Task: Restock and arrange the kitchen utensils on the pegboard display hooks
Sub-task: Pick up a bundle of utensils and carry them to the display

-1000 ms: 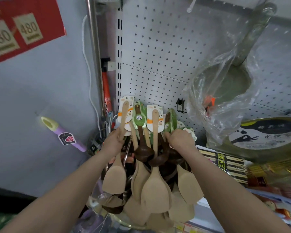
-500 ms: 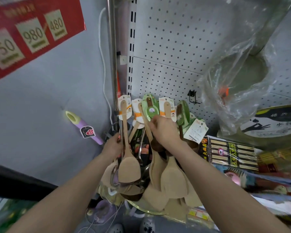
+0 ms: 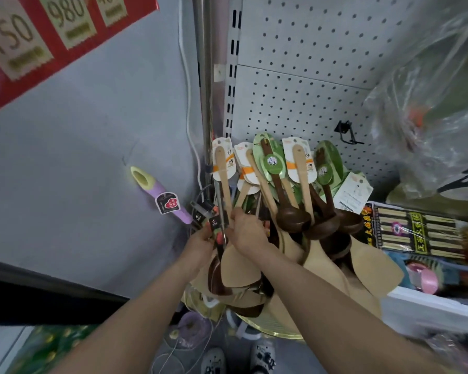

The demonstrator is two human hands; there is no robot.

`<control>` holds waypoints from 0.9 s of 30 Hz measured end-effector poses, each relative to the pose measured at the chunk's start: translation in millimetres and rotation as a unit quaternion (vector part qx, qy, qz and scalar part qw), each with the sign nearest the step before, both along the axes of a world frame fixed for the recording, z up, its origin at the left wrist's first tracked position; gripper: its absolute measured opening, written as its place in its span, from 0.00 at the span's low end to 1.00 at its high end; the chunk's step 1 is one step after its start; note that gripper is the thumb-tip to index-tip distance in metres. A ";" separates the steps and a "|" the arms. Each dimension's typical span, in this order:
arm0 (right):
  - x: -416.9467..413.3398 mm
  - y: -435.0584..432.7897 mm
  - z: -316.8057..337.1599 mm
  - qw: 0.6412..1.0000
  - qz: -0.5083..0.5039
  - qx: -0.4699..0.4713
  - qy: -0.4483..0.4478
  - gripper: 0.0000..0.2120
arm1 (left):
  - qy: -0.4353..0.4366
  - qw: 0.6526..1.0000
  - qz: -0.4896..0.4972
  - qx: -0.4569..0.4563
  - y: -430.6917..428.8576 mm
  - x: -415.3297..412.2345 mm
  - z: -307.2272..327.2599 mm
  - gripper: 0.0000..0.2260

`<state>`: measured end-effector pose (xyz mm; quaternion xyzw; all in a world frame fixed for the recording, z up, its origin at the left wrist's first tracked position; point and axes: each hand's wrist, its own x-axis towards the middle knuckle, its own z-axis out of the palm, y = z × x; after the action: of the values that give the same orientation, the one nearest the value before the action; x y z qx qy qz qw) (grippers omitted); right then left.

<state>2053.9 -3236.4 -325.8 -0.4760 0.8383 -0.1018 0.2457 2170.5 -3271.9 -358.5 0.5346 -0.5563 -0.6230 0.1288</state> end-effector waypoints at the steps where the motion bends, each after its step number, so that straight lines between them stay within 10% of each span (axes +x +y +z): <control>1: 1.4 -0.7 -2.7 1.000 -0.008 -0.005 0.000 0.16 | -0.002 1.000 0.002 0.008 -2.2 -1.2 -6.5 0.13; 8: 14.1 -3.9 -13.0 0.997 -0.061 -0.007 -0.049 0.18 | -0.070 0.991 -0.012 -0.116 -9.3 -10.6 -23.4 0.13; 23: -12.6 25.8 -3.0 0.993 -0.087 0.045 -0.061 0.10 | -0.102 0.994 0.035 -0.023 -19.8 -50.3 -8.9 0.05; 27: -11.3 23.7 -9.0 0.991 -0.084 0.063 -0.079 0.11 | -0.158 0.987 0.029 -0.006 -13.0 -53.5 -12.9 0.24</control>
<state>2042.6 -3212.6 -334.8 -0.3777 0.8580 -0.1063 0.3315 2117.0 -3284.8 -371.3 0.6415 -0.5573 -0.5237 0.0606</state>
